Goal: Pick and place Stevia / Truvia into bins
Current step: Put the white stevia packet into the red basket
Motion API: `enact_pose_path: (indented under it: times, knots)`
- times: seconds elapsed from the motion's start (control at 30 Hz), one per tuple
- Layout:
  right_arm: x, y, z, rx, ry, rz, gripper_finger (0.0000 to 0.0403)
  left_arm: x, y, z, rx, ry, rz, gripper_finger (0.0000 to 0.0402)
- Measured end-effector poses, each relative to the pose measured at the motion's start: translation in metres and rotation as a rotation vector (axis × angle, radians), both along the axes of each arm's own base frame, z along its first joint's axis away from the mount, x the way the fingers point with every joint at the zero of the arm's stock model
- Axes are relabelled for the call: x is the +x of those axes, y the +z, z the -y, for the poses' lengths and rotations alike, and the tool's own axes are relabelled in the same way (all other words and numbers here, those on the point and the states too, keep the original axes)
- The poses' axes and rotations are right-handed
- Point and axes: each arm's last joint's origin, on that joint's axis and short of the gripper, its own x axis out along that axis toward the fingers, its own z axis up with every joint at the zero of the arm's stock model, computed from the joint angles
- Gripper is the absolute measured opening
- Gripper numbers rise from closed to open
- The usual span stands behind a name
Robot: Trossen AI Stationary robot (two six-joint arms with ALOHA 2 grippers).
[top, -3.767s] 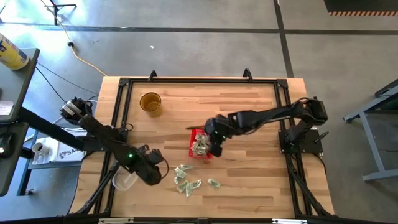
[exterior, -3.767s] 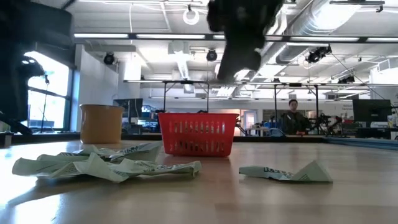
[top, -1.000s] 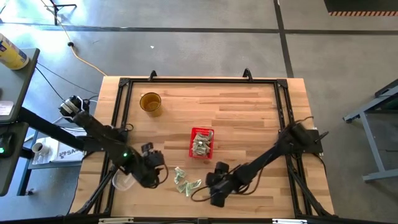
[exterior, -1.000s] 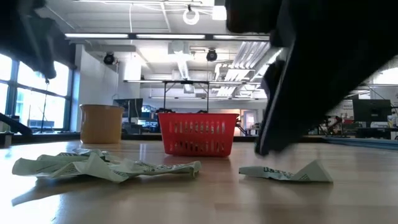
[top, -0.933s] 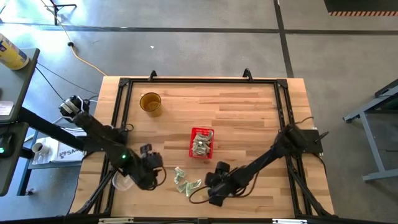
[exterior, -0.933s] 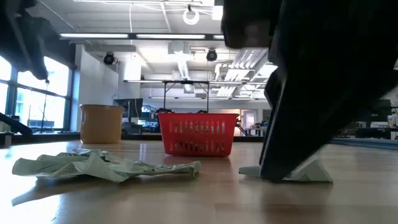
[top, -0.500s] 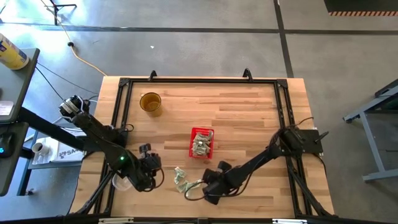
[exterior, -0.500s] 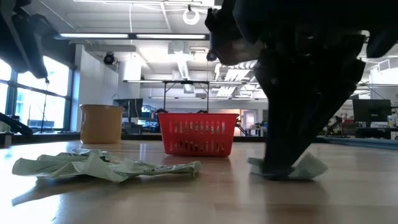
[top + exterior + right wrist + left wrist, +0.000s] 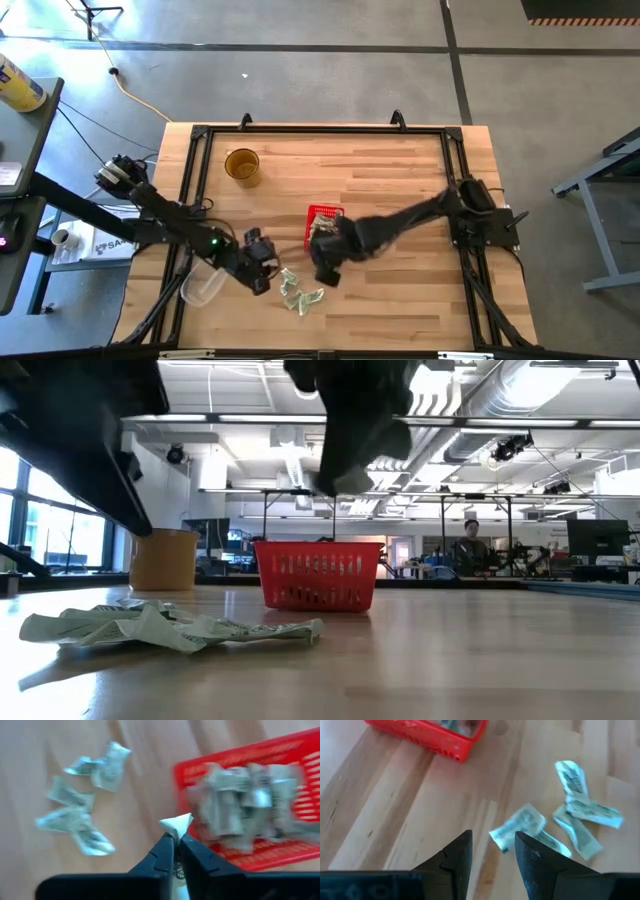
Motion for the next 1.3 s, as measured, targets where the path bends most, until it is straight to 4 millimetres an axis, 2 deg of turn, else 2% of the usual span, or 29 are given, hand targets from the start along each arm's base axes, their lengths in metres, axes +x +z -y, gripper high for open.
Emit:
enact_pose_path:
  times: [0.17,0.3,0.47,0.57,0.7,0.9,1.0,1.17,1.3]
  knots:
    - [0.006,-0.012,0.030,-0.058,0.007,-0.073,0.0128,0.006,-0.002,-0.004,-0.034,0.010,0.004,0.0182]
    - [0.002,0.000,0.036,-0.133,0.040,-0.063,0.0228,0.010,0.001,0.001,-0.075,-0.047,0.024,0.0182]
    - [-0.019,0.019,0.022,-0.339,0.137,-0.098,0.0324,0.017,-0.009,0.010,0.029,-0.253,0.010,0.0182]
    - [-0.036,0.025,0.011,-0.332,0.199,-0.161,0.0357,0.020,-0.018,0.009,0.130,-0.331,-0.042,0.0182]
    - [-0.052,0.017,0.000,-0.291,0.200,-0.218,0.0375,0.031,-0.027,0.004,0.157,-0.436,-0.099,0.0182]
    - [-0.066,0.000,-0.014,-0.265,0.130,-0.243,0.0371,0.045,-0.044,-0.016,0.174,-0.512,-0.178,0.0178]
    - [-0.071,-0.004,-0.021,-0.268,0.107,-0.242,0.0366,0.050,-0.045,-0.026,0.172,-0.502,-0.178,0.0146]
    - [-0.079,-0.002,-0.035,-0.299,0.064,-0.211,0.0354,0.061,-0.040,-0.040,0.195,-0.520,-0.164,0.0027]
    - [-0.096,0.011,-0.048,-0.331,0.017,-0.164,0.0335,0.076,-0.024,-0.046,0.181,-0.518,-0.122,0.0040]
